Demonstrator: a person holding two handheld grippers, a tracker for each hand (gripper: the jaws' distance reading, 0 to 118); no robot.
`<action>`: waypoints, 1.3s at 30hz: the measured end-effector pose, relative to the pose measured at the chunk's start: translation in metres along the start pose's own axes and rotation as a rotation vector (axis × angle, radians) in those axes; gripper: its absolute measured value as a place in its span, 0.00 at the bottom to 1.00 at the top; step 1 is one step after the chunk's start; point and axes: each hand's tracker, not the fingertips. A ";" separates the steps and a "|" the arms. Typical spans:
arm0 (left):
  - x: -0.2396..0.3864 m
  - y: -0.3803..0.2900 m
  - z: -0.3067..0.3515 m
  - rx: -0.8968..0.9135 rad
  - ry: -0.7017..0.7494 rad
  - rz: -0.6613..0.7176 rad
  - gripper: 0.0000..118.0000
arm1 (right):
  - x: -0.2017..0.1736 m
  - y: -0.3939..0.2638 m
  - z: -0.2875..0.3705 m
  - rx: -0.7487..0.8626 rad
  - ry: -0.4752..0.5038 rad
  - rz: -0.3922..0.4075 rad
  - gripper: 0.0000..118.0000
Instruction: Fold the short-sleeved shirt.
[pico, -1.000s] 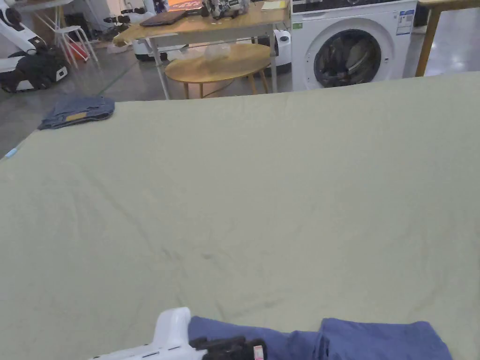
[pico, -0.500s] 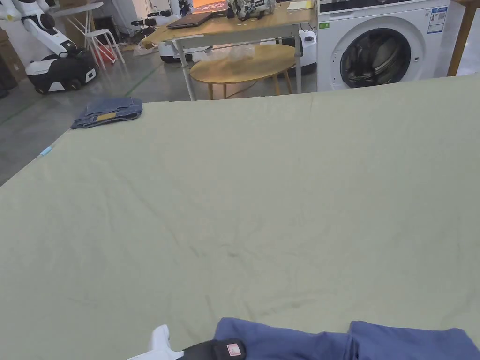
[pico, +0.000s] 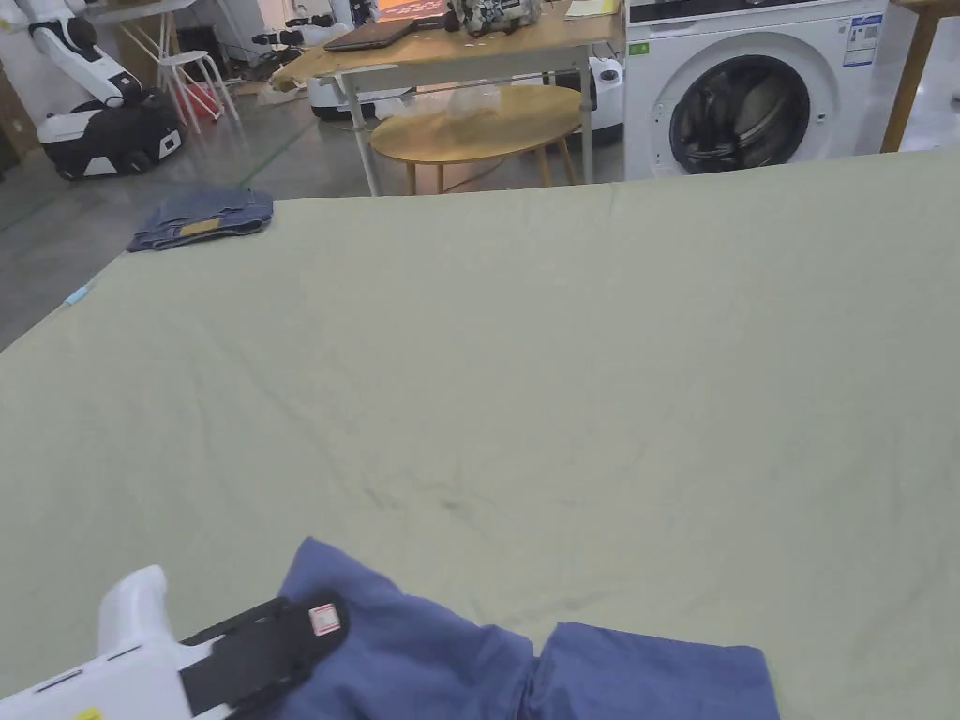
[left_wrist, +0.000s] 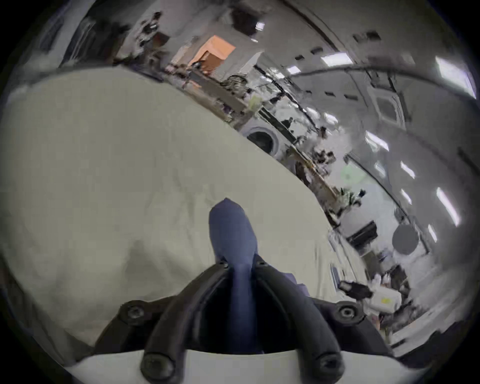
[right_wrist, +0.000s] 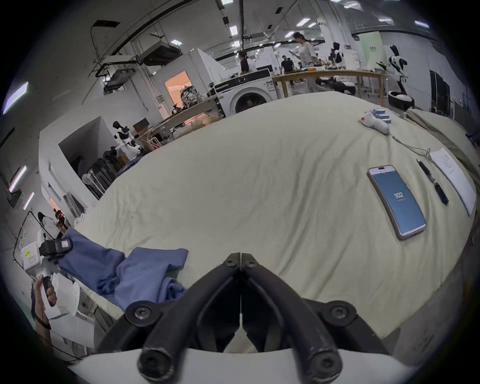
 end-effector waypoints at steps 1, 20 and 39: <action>0.015 -0.005 -0.017 -0.037 -0.034 -0.023 0.03 | -0.002 0.000 -0.001 0.001 0.003 -0.003 0.00; 0.111 -0.089 -0.178 -0.406 -0.255 -0.055 0.00 | -0.007 -0.021 0.016 -0.015 -0.048 0.094 0.00; 0.082 -0.061 -0.097 -0.295 -0.046 -0.247 0.57 | -0.108 -0.047 -0.097 -0.430 0.118 0.210 0.00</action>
